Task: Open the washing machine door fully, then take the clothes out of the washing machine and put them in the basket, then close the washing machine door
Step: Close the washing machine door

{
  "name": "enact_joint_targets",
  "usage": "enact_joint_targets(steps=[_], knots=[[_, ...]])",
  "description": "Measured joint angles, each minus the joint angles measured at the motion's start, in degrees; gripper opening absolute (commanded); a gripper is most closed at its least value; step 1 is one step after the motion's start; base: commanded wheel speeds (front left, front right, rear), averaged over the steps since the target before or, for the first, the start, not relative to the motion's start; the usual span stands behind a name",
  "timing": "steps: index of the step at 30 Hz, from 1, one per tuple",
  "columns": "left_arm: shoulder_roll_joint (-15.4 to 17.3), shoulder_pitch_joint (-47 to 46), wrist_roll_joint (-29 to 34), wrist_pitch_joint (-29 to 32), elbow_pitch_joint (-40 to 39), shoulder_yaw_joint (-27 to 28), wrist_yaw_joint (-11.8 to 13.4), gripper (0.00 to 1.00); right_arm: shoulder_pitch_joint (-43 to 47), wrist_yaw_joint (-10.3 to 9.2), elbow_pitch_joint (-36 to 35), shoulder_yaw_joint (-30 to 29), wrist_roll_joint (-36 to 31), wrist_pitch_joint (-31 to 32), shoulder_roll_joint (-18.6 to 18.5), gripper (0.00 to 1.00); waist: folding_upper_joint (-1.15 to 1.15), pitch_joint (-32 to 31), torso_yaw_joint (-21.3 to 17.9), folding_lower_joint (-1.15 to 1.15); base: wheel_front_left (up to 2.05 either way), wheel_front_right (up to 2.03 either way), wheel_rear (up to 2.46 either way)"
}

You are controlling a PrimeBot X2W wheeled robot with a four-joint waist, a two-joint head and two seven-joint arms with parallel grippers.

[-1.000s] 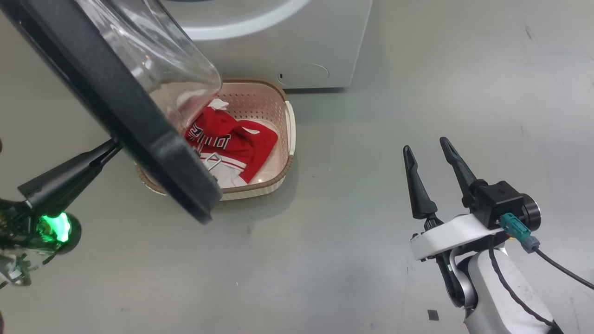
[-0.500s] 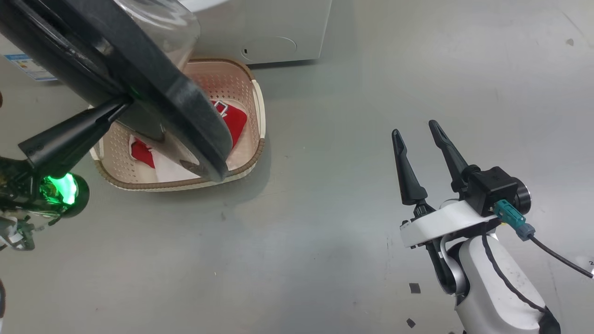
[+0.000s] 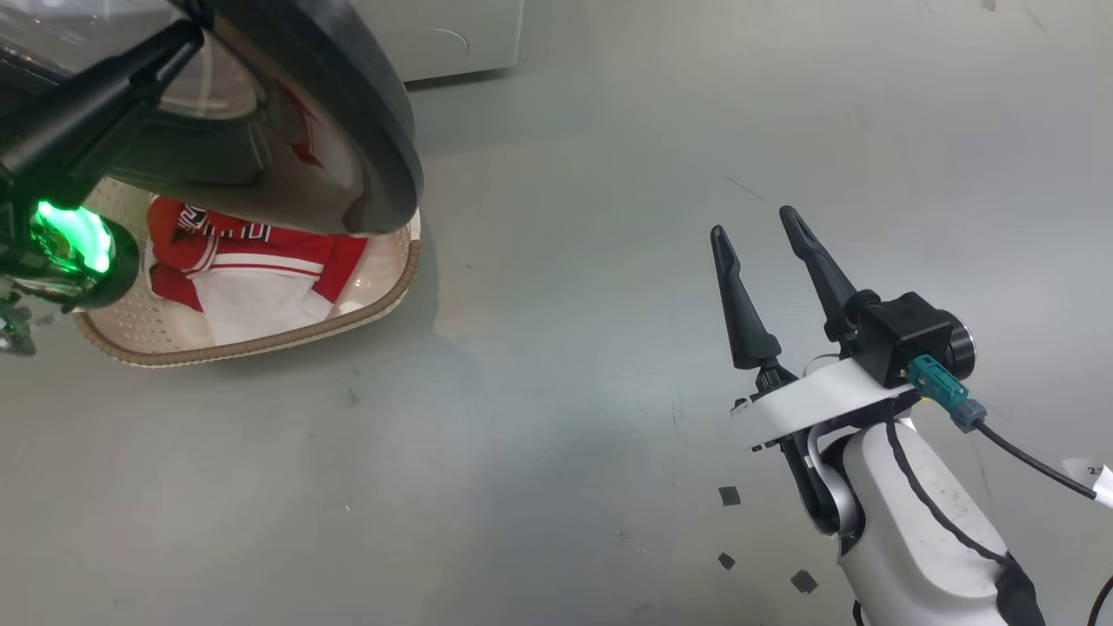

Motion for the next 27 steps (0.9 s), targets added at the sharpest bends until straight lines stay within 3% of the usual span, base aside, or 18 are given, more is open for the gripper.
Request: enact_joint_targets(steps=[17, 27], knots=[[-0.77, -13.07, 2.89, -5.65, 7.71, -2.42, 1.68, 0.00, -2.94, -0.11, -1.27, 3.18, 4.23, -0.42, 0.09, 1.00, 0.00, 3.20, -6.05, 0.00, 0.00, 0.00, 0.00], [-1.07, -19.40, 4.19, -9.69, 13.35, -3.01, 1.70, 0.00, -3.53, -1.19, -1.85, 3.82, 5.97, -0.42, 0.14, 1.00, 0.00, 4.70, -8.55, 0.00, 0.00, 0.00, 0.00]])
